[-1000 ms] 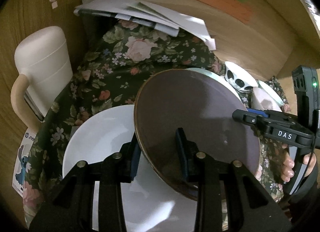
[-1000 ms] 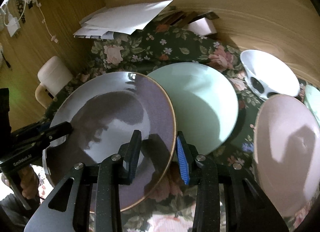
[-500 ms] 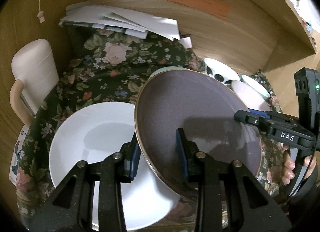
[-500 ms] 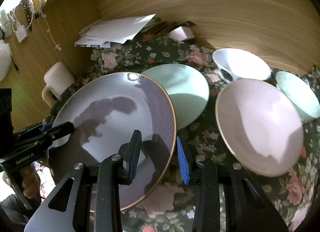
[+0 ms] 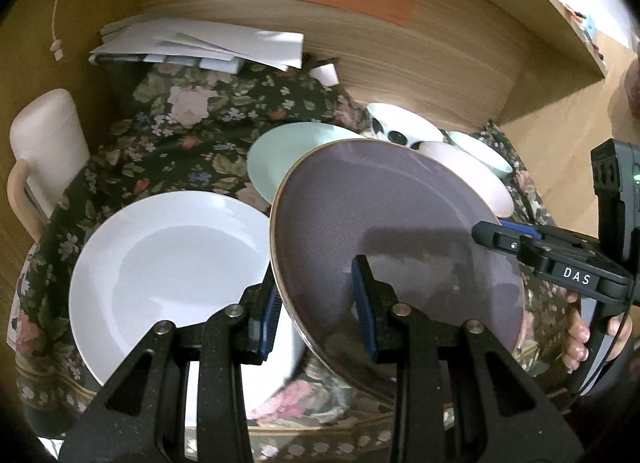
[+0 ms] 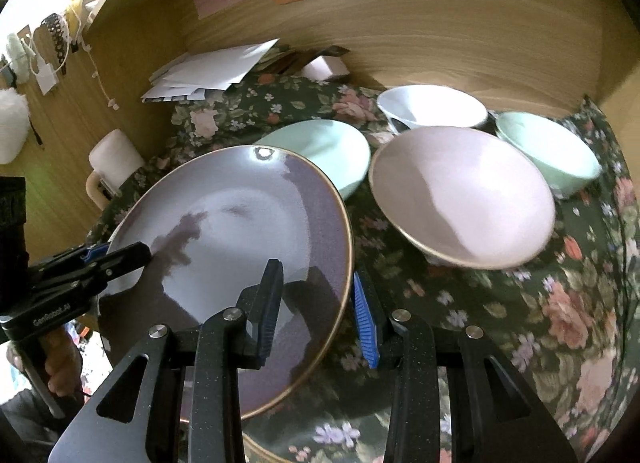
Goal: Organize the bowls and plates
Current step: 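Lift the dark brown plate off the white plate with both grippers and set it on the cloth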
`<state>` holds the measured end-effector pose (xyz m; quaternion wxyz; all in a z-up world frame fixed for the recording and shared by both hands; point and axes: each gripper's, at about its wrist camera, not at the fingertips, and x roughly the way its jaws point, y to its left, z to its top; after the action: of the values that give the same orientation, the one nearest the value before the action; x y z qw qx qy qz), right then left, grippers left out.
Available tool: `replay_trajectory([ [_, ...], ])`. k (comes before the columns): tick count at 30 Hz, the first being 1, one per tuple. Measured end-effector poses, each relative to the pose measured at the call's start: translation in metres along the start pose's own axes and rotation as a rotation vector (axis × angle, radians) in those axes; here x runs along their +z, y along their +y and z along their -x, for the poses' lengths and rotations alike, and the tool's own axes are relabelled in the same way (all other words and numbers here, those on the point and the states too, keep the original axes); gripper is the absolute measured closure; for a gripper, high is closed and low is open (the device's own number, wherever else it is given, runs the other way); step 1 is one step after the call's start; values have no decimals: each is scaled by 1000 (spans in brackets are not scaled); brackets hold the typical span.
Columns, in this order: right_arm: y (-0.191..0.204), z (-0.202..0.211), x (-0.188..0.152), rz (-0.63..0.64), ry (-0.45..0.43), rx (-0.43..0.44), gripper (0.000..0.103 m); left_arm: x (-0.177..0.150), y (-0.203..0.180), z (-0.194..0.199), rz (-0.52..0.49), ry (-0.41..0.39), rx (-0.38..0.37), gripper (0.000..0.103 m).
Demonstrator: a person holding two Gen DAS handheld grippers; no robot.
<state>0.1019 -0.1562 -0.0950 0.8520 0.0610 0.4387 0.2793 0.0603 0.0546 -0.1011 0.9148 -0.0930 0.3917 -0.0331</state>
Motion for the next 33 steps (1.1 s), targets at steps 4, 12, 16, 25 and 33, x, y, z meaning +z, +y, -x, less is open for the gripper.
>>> replay_trajectory([
  [4,-10,6,-11,-29,0,-11,72,-6,-11,-2,-14,13,-13,70],
  [12,-25,14,-29,-69,-5,-25,72,-17,-29,-12,-24,44,-30,70],
  [16,-33,14,-38,-93,-2,-24,72,-21,-34,-20,-22,71,-38,70],
  [25,-48,6,-47,-126,25,-35,72,-28,-42,-42,-17,123,-45,70],
  [33,-53,4,-49,-141,30,-49,72,-28,-44,-58,-15,157,-47,69],
])
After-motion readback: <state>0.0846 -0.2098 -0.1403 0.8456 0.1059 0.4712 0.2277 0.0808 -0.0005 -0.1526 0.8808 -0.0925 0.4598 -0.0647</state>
